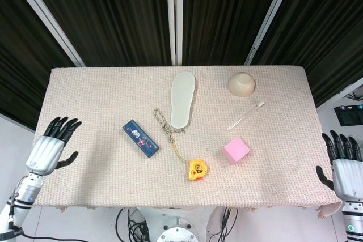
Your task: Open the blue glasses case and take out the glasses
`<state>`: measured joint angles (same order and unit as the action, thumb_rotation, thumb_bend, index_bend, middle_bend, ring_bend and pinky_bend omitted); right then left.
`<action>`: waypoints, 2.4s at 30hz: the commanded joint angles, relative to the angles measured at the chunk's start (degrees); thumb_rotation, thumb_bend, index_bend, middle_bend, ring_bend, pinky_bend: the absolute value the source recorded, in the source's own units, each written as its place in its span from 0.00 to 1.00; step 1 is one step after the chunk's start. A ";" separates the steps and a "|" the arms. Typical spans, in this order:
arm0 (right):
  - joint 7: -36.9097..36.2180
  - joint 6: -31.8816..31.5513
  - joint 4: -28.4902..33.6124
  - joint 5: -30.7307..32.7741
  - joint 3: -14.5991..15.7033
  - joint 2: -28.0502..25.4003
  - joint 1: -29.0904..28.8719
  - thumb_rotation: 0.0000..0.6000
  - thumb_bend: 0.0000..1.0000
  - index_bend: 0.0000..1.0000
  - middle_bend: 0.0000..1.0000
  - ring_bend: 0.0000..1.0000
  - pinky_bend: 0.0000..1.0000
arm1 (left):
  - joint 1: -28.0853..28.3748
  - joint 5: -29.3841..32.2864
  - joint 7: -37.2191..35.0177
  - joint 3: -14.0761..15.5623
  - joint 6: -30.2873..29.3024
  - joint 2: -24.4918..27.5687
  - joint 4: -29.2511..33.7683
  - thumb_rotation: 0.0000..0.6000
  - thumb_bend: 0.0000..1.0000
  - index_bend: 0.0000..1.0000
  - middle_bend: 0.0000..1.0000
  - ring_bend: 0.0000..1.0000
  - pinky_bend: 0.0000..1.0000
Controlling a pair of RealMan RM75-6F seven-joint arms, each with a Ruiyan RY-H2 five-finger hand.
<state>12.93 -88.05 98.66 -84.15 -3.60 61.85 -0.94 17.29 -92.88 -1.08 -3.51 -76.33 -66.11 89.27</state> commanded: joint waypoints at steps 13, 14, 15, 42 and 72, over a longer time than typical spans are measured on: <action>-1.94 1.34 -1.01 0.51 -0.48 0.08 -0.78 1.00 0.28 0.00 0.00 0.00 0.00 | 20.86 3.88 -9.52 -3.23 28.56 -5.58 -1.07 1.00 0.50 0.09 0.11 0.00 0.04; -1.98 1.47 -1.02 0.72 -0.54 0.13 -0.81 1.00 0.28 0.00 0.00 0.00 0.00 | 21.67 4.00 -9.61 -3.40 29.22 -6.31 -1.71 1.00 0.51 0.09 0.11 0.00 0.04; -1.99 1.60 -1.01 0.91 -0.58 0.16 -0.84 1.00 0.28 0.00 0.00 0.00 0.00 | 22.38 4.08 -9.64 -3.52 29.72 -7.01 -2.31 1.00 0.51 0.09 0.11 0.00 0.04; -2.65 2.52 -1.05 1.99 -0.92 0.44 -1.31 1.00 0.32 0.00 0.00 0.00 0.00 | 32.00 18.89 0.70 -0.99 44.86 -7.91 -4.80 1.00 0.63 0.08 0.23 0.00 0.00; -5.10 1.92 -1.00 1.52 -1.00 -0.35 -1.08 1.00 0.33 0.00 0.00 0.00 0.00 | 28.49 30.38 14.10 3.22 32.35 -5.54 6.69 1.00 0.23 0.08 0.16 0.00 0.09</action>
<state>7.83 -86.13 97.67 -82.63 -4.61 61.51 -2.03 45.85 -62.73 12.76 -0.47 -43.95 -71.37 95.95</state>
